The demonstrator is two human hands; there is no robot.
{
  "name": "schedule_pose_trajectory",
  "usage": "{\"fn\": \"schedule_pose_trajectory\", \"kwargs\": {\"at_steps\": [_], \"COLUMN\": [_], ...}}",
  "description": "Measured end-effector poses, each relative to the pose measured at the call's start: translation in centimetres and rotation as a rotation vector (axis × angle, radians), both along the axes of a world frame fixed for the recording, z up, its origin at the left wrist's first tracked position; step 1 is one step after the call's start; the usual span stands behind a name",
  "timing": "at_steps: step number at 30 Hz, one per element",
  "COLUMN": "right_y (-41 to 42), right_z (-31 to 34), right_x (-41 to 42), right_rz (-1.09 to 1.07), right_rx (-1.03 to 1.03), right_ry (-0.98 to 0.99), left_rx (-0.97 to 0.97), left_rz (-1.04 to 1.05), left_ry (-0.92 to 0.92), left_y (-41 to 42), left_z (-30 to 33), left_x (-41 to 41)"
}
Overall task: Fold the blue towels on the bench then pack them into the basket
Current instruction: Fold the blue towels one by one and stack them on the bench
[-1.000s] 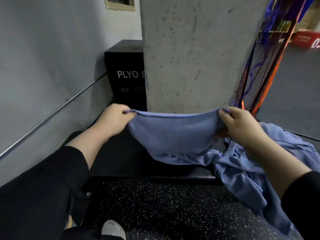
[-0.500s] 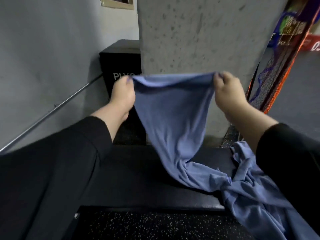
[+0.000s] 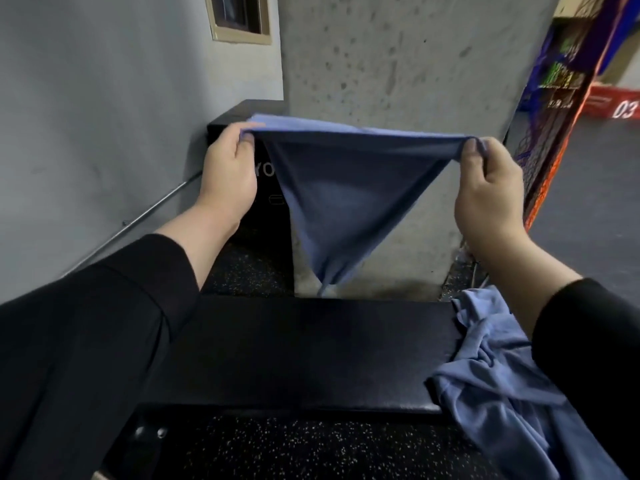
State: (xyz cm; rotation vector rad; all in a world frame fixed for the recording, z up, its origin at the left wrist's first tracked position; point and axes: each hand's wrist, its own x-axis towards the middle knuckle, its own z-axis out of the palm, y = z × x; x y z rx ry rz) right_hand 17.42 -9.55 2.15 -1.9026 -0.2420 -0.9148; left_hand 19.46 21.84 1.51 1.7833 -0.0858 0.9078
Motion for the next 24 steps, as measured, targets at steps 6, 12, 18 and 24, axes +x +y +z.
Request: {"fn": "schedule_pose_trajectory", "kwargs": {"at_steps": [6,12,18,24], "right_y": [-1.7,-2.1,-2.3,-2.4], "right_z": [-3.7,-11.2,-18.3,-20.3], "right_x": [-5.4,-10.0,-10.7,-9.1], "right_rz": [0.006,0.124,0.200,0.220], "right_rx": [-0.024,-0.035,-0.209,-0.261], "right_ry": [0.054,0.203,0.632,0.847], "left_rx": [-0.022,-0.179,-0.120,-0.103], "left_rz": [0.022,-0.020,-0.182,-0.218], "left_ry": [0.077,0.221,0.790,1.023], "left_y": [0.7,0.1,0.9,1.4], "left_z": [-3.4,-12.8,-20.5,-22.5], "left_x": [-5.6,-12.3,-14.6,-14.5]}}
